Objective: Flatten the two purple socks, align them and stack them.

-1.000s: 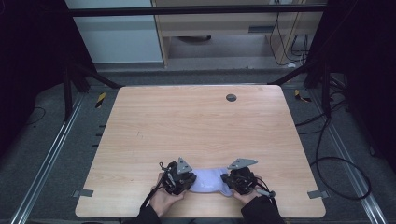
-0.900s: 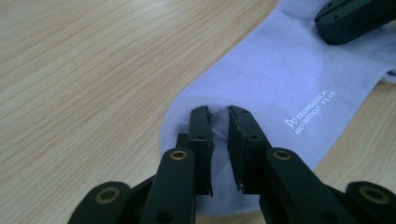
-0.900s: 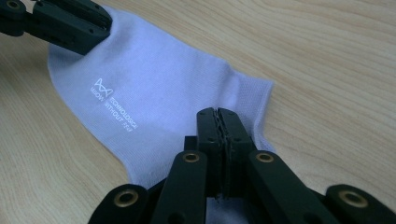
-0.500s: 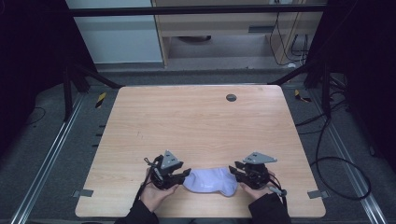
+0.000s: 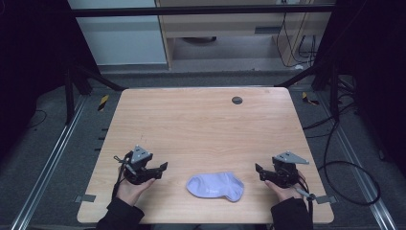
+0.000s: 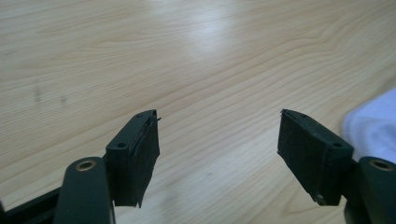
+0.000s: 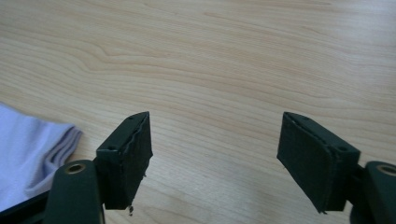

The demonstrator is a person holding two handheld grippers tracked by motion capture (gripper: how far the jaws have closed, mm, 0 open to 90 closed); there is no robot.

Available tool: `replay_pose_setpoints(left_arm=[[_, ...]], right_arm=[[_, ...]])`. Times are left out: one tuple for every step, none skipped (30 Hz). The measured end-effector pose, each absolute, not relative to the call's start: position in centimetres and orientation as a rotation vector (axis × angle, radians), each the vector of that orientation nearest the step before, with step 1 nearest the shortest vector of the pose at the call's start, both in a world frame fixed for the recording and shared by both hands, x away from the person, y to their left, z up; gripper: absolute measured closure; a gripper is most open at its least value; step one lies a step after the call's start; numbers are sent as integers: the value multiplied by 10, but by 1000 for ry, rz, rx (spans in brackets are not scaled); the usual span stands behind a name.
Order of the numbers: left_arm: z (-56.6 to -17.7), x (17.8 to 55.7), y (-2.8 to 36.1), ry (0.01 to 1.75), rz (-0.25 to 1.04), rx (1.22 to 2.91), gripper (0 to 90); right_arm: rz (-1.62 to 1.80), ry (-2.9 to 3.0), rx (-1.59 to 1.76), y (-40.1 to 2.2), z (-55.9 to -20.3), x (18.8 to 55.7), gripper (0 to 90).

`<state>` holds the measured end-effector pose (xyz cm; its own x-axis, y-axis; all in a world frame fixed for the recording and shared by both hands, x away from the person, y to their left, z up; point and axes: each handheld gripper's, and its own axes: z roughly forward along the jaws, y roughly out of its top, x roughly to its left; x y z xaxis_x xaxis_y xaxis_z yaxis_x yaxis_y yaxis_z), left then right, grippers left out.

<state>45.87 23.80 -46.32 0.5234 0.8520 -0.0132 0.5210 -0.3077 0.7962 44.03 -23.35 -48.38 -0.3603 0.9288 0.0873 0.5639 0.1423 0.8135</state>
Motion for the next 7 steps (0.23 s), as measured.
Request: replay_pose_setpoints(left_arm=[[-464, 459, 242, 1126, 545, 1977, 268], [-464, 460, 248, 1141, 554, 1970, 263], [-465, 461, 254, 1154, 561, 1960, 257], [-465, 461, 258, 1163, 564, 1954, 253], [-466, 461, 261, 1171, 570, 1950, 250], [-466, 461, 267, 1185, 573, 1941, 248], [-467, 461, 271, 1194, 576, 1937, 248]], right_arm=[[1099, 1983, 1423, -236, -485, 442, 234], [1097, 1979, 1439, -237, -486, 441, 230], [1089, 1972, 1432, -240, -487, 442, 225], [1089, 1966, 1440, -242, -487, 442, 218], [1086, 1961, 1437, -244, -487, 443, 215], [1086, 1955, 1441, -246, -488, 443, 212], [1092, 1946, 1457, -249, -488, 443, 208]])
